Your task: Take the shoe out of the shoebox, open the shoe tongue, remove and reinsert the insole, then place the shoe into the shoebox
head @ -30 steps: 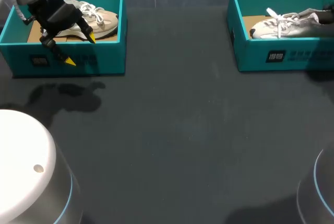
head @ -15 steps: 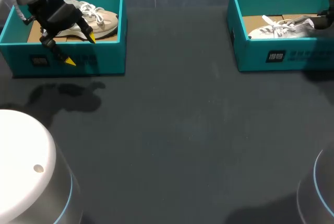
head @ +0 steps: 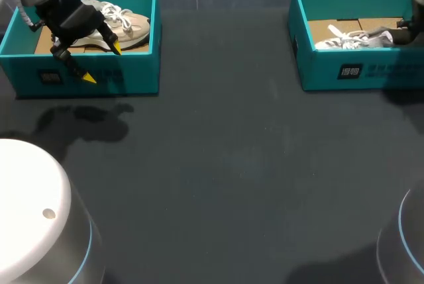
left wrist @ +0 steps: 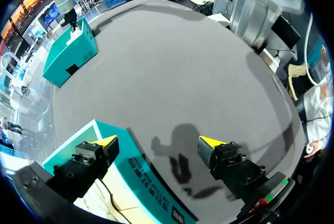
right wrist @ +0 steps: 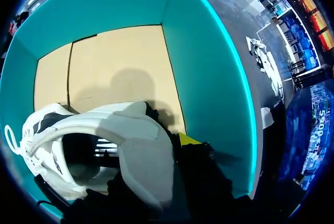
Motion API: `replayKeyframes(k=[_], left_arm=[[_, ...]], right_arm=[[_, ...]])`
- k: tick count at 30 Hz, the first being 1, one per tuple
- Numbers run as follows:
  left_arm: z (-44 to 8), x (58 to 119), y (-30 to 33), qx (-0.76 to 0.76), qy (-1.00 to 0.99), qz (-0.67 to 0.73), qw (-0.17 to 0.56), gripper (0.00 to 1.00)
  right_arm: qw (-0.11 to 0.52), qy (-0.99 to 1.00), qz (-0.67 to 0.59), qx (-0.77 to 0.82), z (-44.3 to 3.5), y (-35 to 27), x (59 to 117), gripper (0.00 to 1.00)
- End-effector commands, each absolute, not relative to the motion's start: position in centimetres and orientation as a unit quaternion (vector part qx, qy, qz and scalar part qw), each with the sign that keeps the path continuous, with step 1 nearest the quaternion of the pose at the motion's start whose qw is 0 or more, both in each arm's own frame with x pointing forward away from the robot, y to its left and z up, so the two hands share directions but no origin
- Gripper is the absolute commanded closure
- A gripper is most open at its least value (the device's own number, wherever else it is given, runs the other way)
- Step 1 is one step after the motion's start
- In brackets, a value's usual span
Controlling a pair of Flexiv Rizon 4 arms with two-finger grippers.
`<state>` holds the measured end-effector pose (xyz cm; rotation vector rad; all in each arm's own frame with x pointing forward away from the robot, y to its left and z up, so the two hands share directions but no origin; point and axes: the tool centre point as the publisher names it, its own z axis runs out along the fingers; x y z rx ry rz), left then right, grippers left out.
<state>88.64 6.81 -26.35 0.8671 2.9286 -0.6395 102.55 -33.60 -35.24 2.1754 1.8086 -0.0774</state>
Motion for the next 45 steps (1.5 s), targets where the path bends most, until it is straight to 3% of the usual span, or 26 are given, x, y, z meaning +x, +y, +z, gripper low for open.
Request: replayKeyframes(k=[1, 20, 22, 36, 45], left_arm=[[-26.3, 88.6, 6.8, 0.278, 0.939, -0.204, 0.011, 0.00], [-26.3, 88.6, 6.8, 0.278, 0.939, -0.204, 0.011, 0.00], [-26.3, 88.6, 6.8, 0.278, 0.939, -0.204, 0.011, 0.00], [-26.3, 88.6, 6.8, 0.278, 0.939, -0.204, 0.011, 0.00], [-26.3, 88.6, 6.8, 0.278, 0.939, -0.204, 0.011, 0.00]], right_arm=[[0.153, 0.630, -0.028, 0.760, -35.5, -33.3, 102.8, 1.00], [0.130, 0.627, -0.037, 0.767, -37.4, -32.9, 103.0, 1.00], [0.129, 0.627, -0.038, 0.768, -37.4, -32.9, 103.0, 0.92], [0.128, 0.622, -0.028, 0.772, -36.7, -33.1, 103.1, 0.65], [0.124, 0.623, -0.021, 0.772, -36.2, -33.0, 103.1, 0.56]])
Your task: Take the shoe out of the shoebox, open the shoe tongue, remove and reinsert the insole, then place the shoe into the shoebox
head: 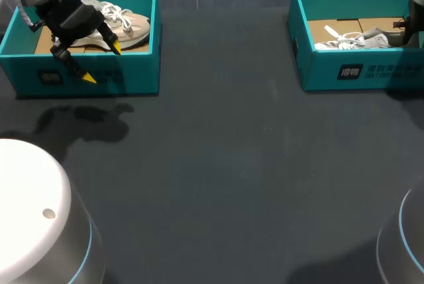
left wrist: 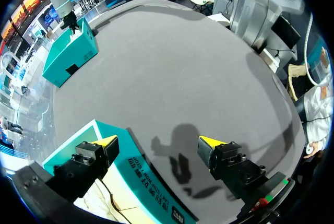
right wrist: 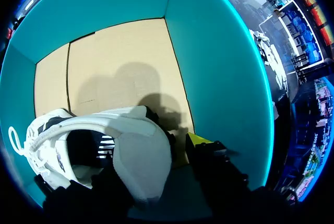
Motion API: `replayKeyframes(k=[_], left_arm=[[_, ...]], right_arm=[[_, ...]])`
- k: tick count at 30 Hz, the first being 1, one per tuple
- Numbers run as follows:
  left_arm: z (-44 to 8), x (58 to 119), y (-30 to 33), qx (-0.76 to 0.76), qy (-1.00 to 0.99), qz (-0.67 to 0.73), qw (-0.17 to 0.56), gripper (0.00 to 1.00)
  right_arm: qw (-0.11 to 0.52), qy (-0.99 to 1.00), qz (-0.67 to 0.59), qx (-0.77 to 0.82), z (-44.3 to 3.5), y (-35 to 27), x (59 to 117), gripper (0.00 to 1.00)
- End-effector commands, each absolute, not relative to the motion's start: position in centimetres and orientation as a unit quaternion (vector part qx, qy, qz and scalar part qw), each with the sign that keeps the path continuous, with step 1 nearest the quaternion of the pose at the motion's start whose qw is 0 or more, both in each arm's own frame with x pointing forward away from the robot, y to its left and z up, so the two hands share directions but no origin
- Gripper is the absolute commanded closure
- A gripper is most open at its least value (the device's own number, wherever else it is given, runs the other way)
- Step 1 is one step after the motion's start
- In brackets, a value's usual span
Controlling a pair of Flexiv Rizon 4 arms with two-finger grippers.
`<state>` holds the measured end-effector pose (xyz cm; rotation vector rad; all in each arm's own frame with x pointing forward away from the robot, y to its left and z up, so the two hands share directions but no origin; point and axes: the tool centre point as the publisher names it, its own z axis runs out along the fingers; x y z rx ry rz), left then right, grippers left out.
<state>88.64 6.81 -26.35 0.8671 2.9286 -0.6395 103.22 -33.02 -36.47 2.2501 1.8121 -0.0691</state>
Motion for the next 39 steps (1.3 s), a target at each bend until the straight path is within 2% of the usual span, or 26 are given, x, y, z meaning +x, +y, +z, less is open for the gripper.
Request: replayKeyframes(k=[1, 9, 13, 25, 39], left_arm=[[-26.3, 88.6, 6.8, 0.278, 0.939, -0.204, 0.011, 0.00], [-26.3, 88.6, 6.8, 0.278, 0.939, -0.204, 0.011, 0.00], [-26.3, 88.6, 6.8, 0.278, 0.939, -0.204, 0.011, 0.00], [-26.3, 88.6, 6.8, 0.278, 0.939, -0.204, 0.011, 0.00], [-26.3, 88.6, 6.8, 0.278, 0.939, -0.204, 0.011, 0.00]], right_arm=[[0.124, 0.624, -0.020, 0.771, -36.1, -33.0, 103.1, 0.55], [0.117, 0.630, -0.010, 0.768, -35.6, -32.6, 103.2, 0.51], [0.110, 0.634, -0.007, 0.765, -35.4, -32.5, 103.1, 0.33], [0.109, 0.647, -0.003, 0.755, -33.3, -31.2, 103.0, 0.00], [0.116, 0.657, 0.013, 0.744, -27.2, -29.1, 101.9, 0.00]])
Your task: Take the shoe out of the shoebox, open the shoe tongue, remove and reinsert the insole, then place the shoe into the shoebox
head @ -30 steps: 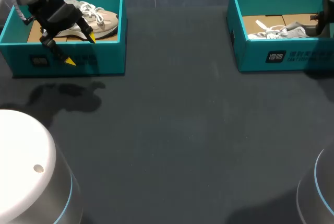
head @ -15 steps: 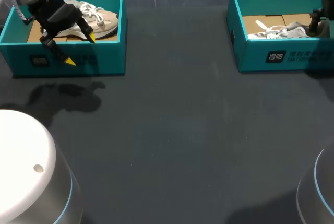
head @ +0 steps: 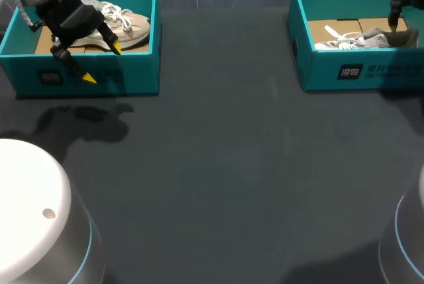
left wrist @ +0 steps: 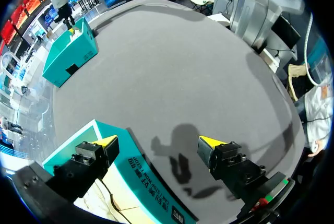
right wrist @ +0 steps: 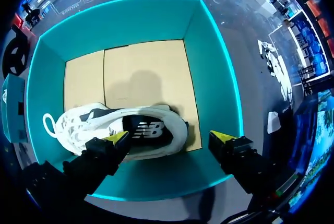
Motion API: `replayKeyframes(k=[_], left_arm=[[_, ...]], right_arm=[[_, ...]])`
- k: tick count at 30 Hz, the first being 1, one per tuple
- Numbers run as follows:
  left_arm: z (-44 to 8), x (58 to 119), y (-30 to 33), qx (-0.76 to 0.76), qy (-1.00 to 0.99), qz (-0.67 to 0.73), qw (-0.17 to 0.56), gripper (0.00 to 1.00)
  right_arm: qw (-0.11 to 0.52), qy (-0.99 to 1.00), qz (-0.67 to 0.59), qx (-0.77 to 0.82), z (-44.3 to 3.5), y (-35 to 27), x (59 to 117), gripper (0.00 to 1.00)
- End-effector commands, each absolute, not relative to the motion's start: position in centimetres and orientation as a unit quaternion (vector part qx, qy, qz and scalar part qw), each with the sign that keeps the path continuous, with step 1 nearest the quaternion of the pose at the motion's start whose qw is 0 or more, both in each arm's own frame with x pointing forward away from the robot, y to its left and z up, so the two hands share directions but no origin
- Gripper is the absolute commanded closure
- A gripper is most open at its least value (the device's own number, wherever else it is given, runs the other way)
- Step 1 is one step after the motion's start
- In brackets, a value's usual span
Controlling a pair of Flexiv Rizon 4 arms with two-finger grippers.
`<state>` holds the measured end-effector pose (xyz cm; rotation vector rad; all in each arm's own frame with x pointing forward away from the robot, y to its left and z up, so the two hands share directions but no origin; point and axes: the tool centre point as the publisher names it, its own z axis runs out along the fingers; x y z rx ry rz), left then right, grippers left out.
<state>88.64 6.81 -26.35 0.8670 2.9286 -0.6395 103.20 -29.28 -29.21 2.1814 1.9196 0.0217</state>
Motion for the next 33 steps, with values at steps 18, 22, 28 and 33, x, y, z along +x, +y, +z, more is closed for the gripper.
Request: replayKeyframes(k=[18, 22, 28, 33], left_arm=[[-26.3, 88.6, 6.8, 0.278, 0.939, -0.204, 0.011, 0.00], [-26.3, 88.6, 6.8, 0.278, 0.939, -0.204, 0.011, 0.00], [-26.3, 88.6, 6.8, 0.278, 0.939, -0.204, 0.011, 0.00], [-26.3, 88.6, 6.8, 0.278, 0.939, -0.204, 0.011, 0.00]], right_arm=[[0.080, 0.657, 0.029, 0.749, -20.5, -25.5, 95.5, 0.00], [0.075, 0.660, 0.029, 0.747, -19.6, -24.5, 94.5, 0.00], [0.066, 0.657, 0.033, 0.750, -19.2, -24.0, 93.9, 0.00], [0.066, 0.657, 0.033, 0.750, -19.2, -24.0, 93.9, 0.00]])
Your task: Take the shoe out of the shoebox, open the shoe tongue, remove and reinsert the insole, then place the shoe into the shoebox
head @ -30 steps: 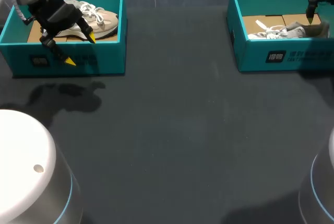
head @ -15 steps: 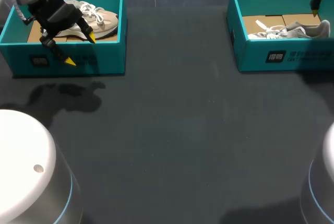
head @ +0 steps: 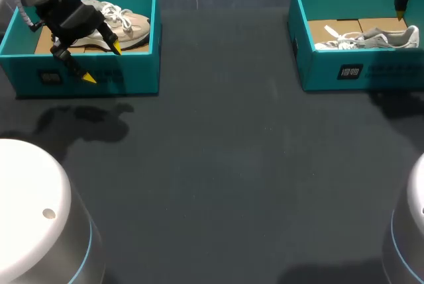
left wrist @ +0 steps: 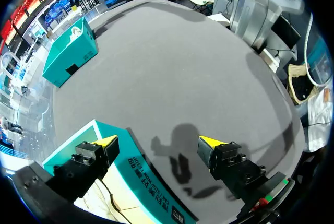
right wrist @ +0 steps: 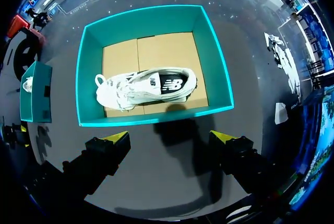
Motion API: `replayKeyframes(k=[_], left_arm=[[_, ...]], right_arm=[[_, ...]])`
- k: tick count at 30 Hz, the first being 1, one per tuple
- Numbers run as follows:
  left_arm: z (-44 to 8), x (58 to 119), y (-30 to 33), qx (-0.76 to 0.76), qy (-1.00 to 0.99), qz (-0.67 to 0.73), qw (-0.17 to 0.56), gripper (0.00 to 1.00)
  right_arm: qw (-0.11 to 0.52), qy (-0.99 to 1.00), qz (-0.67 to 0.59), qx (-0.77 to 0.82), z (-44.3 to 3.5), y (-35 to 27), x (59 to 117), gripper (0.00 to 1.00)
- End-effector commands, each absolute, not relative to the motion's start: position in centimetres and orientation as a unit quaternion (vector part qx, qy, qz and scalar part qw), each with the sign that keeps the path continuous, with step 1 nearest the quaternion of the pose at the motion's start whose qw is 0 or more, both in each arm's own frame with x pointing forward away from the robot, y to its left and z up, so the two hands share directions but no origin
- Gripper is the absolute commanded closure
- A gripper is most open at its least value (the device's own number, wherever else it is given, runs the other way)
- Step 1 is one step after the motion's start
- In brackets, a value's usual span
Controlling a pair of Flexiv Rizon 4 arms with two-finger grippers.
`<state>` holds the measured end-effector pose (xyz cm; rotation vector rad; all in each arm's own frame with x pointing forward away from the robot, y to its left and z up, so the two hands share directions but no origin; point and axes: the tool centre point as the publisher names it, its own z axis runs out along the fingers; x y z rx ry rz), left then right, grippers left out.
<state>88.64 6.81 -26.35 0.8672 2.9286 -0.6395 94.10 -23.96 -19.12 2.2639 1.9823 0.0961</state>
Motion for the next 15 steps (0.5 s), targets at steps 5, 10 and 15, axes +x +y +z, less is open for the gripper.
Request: replayKeyframes(k=[5, 10, 15], left_arm=[[-25.9, 90.2, 8.4, 0.301, 0.933, -0.195, 0.021, 0.00], [-24.2, 93.2, 10.9, 0.363, 0.915, -0.177, -0.003, 0.00], [-22.9, 96.5, 13.5, 0.501, 0.857, -0.122, -0.013, 0.00]], right_arm=[[0.066, 0.657, 0.033, 0.750, -19.2, -24.0, 93.9, 0.00], [0.066, 0.657, 0.033, 0.750, -19.2, -24.0, 93.9, 0.00], [0.066, 0.657, 0.033, 0.750, -19.2, -24.0, 93.9, 0.00]])
